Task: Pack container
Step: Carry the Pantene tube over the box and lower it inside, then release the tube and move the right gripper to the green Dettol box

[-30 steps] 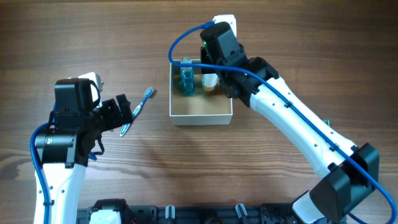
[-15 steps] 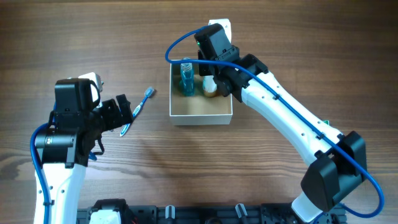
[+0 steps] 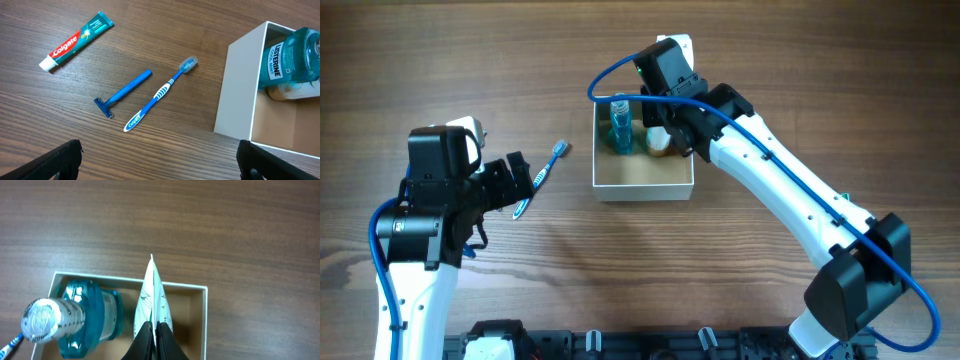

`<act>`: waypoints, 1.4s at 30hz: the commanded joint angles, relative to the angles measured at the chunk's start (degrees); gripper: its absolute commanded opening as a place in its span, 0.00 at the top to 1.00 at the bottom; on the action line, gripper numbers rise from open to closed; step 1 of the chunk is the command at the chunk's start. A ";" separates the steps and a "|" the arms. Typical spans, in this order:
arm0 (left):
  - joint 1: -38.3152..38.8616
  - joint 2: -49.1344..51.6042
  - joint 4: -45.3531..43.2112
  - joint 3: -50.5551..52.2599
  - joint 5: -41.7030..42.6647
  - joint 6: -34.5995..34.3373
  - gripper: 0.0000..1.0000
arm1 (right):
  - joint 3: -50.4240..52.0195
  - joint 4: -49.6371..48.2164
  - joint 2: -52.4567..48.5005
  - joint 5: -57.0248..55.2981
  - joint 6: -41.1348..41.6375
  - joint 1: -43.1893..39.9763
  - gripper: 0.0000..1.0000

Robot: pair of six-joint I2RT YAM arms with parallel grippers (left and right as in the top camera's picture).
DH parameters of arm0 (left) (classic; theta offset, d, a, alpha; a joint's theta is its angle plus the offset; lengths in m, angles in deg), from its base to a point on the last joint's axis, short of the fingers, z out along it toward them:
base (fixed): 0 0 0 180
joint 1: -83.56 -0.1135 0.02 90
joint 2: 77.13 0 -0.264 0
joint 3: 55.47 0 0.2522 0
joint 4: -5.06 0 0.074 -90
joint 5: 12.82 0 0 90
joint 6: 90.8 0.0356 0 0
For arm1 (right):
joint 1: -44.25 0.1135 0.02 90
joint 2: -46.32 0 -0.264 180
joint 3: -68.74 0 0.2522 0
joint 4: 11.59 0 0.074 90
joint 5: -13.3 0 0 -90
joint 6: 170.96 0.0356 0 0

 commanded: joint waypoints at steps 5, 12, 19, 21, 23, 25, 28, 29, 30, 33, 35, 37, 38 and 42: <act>-0.37 0.02 0.17 -0.94 1.11 -0.57 0.00 | 1.27 1.07 -1.99 3.28 0.09 -0.13 0.96; -0.37 0.02 0.17 -0.94 1.11 -0.57 0.00 | 1.27 -4.20 -0.15 -0.61 -0.39 -0.13 0.96; -0.37 0.02 0.17 -0.94 1.09 -0.55 0.00 | 1.27 -3.34 0.20 -0.39 -0.17 -0.13 0.96; -0.37 0.02 0.15 -0.94 1.09 -0.57 0.00 | 1.27 -1.20 0.20 1.07 -0.17 -0.13 0.96; -0.37 0.02 0.11 -0.94 1.09 -0.55 0.00 | 1.27 1.18 0.20 2.64 -0.15 -0.13 0.96; -0.37 0.02 0.02 -0.94 1.09 -0.55 0.00 | 1.27 2.82 0.20 3.89 -0.26 -0.13 0.96; -0.37 0.02 -0.07 -0.94 1.09 -0.55 0.00 | 1.27 4.94 0.20 5.62 -0.26 -0.13 0.96; -0.37 0.02 -0.07 -0.94 1.11 -0.57 0.00 | 1.27 5.55 0.20 6.01 -0.24 -0.13 0.96; -0.37 0.02 -0.07 -0.94 1.09 -0.57 0.00 | 1.27 6.10 0.20 6.29 -0.24 -0.13 0.95; -0.37 0.02 -0.07 -0.94 1.11 -0.57 0.00 | 1.27 7.08 0.20 7.02 -0.24 -0.13 0.90; -0.37 0.02 -0.07 -0.94 1.11 -0.55 0.00 | 1.27 7.32 0.20 7.02 -0.26 -0.13 0.86; -0.37 0.02 -0.07 -0.94 1.11 -0.57 0.00 | 1.27 7.80 0.20 7.04 -0.28 -0.13 0.77; -0.37 0.02 -0.07 -0.94 1.11 -0.57 0.00 | 1.27 7.98 0.20 7.04 -0.26 -0.13 0.74; -0.37 0.02 -0.07 -0.94 1.11 -0.55 0.00 | 1.27 8.15 0.24 6.99 -0.24 -0.13 0.72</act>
